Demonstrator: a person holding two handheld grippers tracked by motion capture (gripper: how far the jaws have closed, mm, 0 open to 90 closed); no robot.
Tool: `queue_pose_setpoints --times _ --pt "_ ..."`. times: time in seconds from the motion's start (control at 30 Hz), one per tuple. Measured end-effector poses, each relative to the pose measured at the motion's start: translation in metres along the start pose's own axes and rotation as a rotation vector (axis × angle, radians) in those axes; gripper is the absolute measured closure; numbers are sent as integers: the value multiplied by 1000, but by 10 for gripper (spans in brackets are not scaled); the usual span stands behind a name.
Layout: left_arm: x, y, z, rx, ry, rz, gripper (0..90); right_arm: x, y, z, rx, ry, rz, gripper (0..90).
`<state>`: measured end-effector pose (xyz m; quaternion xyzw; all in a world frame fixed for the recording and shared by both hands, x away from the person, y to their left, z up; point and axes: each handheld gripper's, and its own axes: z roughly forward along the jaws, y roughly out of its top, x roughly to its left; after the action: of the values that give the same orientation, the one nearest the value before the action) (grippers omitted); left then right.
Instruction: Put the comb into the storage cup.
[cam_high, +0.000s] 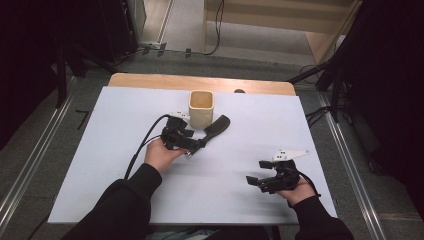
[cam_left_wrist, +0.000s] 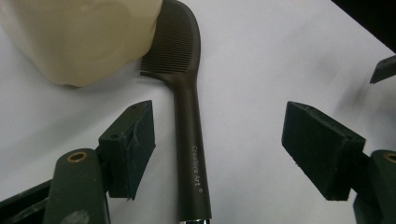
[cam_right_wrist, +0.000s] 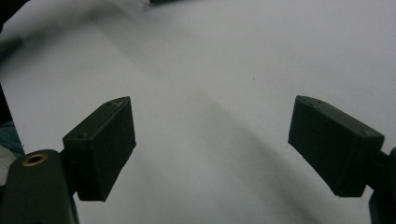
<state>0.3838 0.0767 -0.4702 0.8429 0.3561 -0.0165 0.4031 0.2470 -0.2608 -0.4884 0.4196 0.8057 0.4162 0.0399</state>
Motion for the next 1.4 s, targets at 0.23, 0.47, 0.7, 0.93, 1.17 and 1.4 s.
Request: queue_pose_setpoints --times 0.23,0.47,0.7,0.93,1.17,1.4 --pt "1 -8 5 21 12 2 264 0 0 0 0 -1 -2 132" --pt "2 -12 9 38 20 -2 269 1 0 0 0 -1 -5 132" --pt "4 -17 15 63 34 -5 282 1 0 0 2 0 -6 132" --pt "4 -20 19 78 56 18 301 1 0 0 4 -3 -7 132" --pt "2 -23 20 64 96 28 363 1 0 0 3 -4 -7 132" --pt "-4 -25 21 61 166 72 457 1 0 1 3 -3 -7 132"
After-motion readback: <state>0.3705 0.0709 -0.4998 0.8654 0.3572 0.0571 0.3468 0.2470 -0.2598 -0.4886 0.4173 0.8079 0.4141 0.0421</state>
